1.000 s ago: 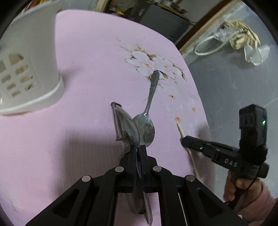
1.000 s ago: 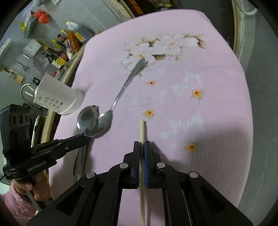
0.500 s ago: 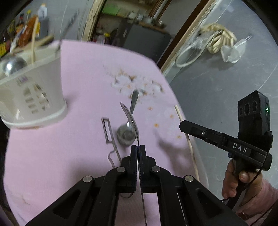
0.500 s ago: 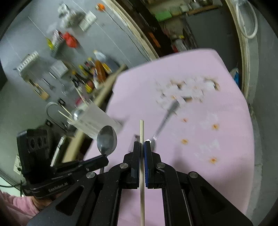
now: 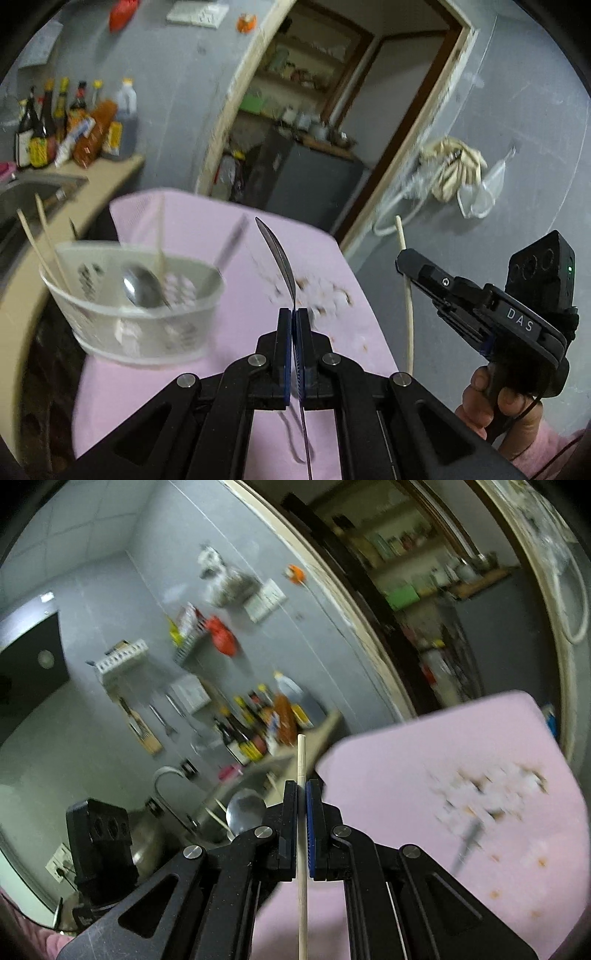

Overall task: Organize utensils
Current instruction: 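Lift and carry the spoons and chopstick over the white caddy with both tools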

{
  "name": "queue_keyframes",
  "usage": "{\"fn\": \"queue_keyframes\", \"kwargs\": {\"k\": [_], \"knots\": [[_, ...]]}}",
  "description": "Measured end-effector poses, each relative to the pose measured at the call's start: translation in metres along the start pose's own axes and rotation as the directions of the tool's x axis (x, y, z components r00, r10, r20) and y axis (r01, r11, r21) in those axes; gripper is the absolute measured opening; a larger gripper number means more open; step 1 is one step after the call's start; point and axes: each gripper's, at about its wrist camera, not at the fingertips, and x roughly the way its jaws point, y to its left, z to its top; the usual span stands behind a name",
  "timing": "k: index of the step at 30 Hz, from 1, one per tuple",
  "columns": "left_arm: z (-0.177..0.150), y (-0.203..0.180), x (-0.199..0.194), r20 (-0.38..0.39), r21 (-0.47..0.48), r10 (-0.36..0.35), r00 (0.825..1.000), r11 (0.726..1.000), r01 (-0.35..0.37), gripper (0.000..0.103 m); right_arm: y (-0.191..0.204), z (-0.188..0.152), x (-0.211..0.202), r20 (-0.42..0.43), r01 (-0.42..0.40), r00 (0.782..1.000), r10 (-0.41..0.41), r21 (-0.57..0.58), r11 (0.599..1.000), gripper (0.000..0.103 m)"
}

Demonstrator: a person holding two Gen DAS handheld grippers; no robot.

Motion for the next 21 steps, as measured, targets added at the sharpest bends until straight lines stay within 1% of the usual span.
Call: {"fn": "queue_keyframes", "kwargs": {"k": [4,7,9,12,13,16,19,21], "knots": [[0.025,0.022,-0.018,0.067,0.005,0.028,0.997,1.0,-0.029,0.003,0.026,0.016,0.024,0.074,-0.044,0.996,0.045,-0.012,0.999,0.004],[0.044,0.044,-0.029,0.126,-0.005,0.053,0.991,0.999,-0.053,0.003,0.045,0.027,0.046,0.13,-0.063,0.989,0.066,-0.027,0.998,0.004],[0.056,0.062,-0.035,0.165,-0.018,0.07,0.984,0.998,-0.068,0.003,0.057,0.034,0.059,0.174,-0.052,0.983,0.06,-0.051,0.997,0.004],[0.072,0.091,-0.04,0.226,-0.05,0.1,0.969,0.995,-0.09,0.003,0.07,0.035,0.08,0.229,-0.004,0.973,0.022,-0.08,0.997,0.004],[0.077,0.103,-0.039,0.25,-0.065,0.106,0.963,0.994,-0.092,0.003,0.074,0.034,0.087,0.243,0.031,0.97,-0.009,-0.089,0.996,0.004],[0.086,0.13,-0.033,0.289,-0.099,0.124,0.949,0.99,-0.1,0.003,0.08,0.031,0.102,0.277,0.121,0.957,-0.089,-0.101,0.987,0.004],[0.092,0.151,-0.021,0.305,-0.119,0.136,0.943,0.987,-0.104,0.003,0.082,0.029,0.113,0.31,0.204,0.938,-0.157,-0.124,0.971,0.004],[0.092,0.159,-0.011,0.31,-0.124,0.138,0.941,0.987,-0.104,0.003,0.078,0.024,0.116,0.33,0.245,0.924,-0.191,-0.127,0.961,0.004]]}}
